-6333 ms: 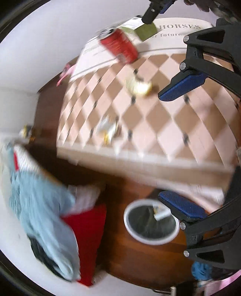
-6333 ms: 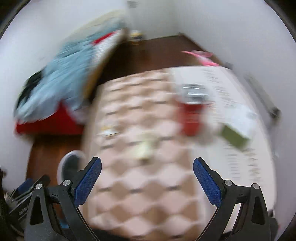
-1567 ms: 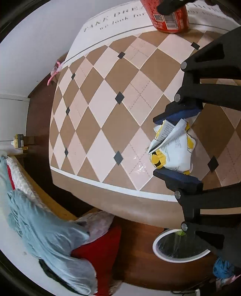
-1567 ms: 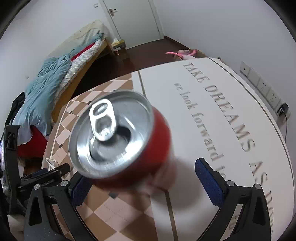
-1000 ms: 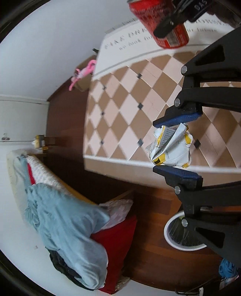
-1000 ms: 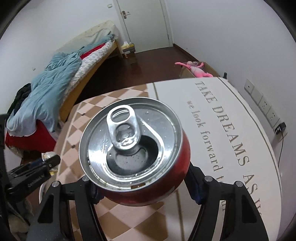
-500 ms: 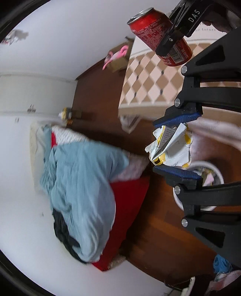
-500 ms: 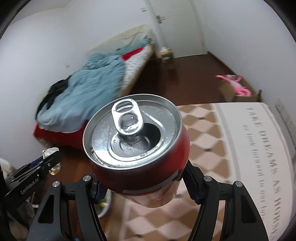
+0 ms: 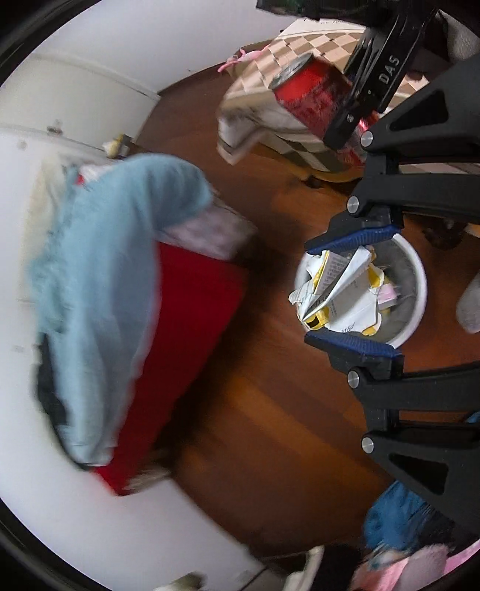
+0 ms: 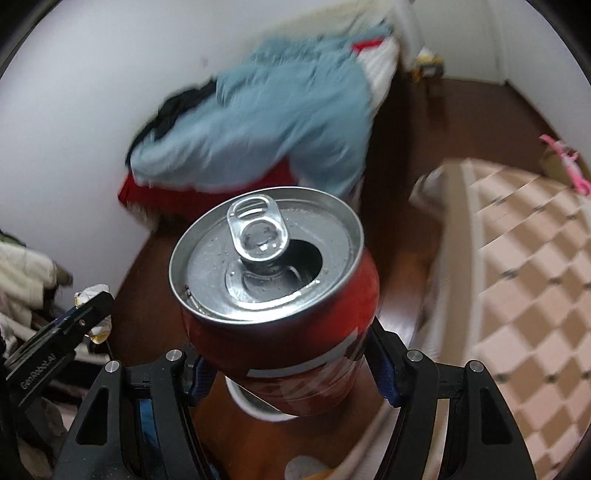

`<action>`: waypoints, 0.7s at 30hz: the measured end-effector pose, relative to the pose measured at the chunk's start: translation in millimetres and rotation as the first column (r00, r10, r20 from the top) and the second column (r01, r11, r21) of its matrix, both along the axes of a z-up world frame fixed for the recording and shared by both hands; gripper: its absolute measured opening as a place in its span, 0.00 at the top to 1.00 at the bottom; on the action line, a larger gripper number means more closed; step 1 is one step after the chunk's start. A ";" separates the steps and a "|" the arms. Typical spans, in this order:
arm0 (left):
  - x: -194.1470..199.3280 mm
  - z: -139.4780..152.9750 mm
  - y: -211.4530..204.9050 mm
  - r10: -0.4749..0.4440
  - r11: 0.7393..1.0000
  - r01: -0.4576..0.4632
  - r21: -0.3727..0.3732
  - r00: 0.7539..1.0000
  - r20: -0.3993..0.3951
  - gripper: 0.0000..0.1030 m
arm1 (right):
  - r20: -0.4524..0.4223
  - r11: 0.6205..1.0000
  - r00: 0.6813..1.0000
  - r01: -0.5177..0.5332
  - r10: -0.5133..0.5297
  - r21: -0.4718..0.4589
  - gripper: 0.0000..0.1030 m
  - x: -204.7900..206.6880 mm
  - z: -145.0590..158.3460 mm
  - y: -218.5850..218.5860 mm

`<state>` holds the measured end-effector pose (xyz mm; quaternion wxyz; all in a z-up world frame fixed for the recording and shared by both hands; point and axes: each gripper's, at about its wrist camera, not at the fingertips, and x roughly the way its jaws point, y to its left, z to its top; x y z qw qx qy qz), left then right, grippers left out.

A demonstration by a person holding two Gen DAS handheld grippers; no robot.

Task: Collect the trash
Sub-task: 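Carry the cola can and wrapper over the bin and open both tools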

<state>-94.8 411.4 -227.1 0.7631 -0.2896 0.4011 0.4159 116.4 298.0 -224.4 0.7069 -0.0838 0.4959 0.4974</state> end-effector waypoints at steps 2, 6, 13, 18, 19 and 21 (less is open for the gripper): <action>-3.9 -33.4 17.0 0.014 0.996 -0.015 -0.089 1.000 -0.007 0.62 | -0.047 0.997 0.998 -0.043 0.040 -0.069 0.32 -11.6 -35.0 26.9; -2.6 -94.3 42.8 0.026 0.972 -0.028 -0.234 1.000 -0.014 0.59 | -0.116 0.977 0.990 -0.099 0.078 -0.188 0.32 -21.4 -94.2 60.7; 9.0 -154.1 66.3 0.026 0.916 -0.034 -0.400 0.999 -0.026 0.57 | -0.184 0.909 0.973 -0.200 0.141 -0.365 0.32 -31.7 -170.9 102.6; 5.7 -166.3 73.5 0.031 0.890 -0.037 -0.455 0.999 -0.022 0.56 | -0.211 0.862 0.963 -0.245 0.166 -0.443 0.32 -28.6 -201.6 120.8; 3.3 -166.4 74.1 0.038 0.885 -0.042 -0.463 0.999 -0.018 0.54 | -0.222 0.851 0.960 -0.255 0.169 -0.459 0.32 -28.8 -208.5 123.9; -3.9 -164.0 75.7 0.058 0.882 -0.064 -0.466 0.998 -0.026 0.49 | -0.233 0.840 0.958 -0.264 0.170 -0.474 0.32 -23.7 -215.8 134.6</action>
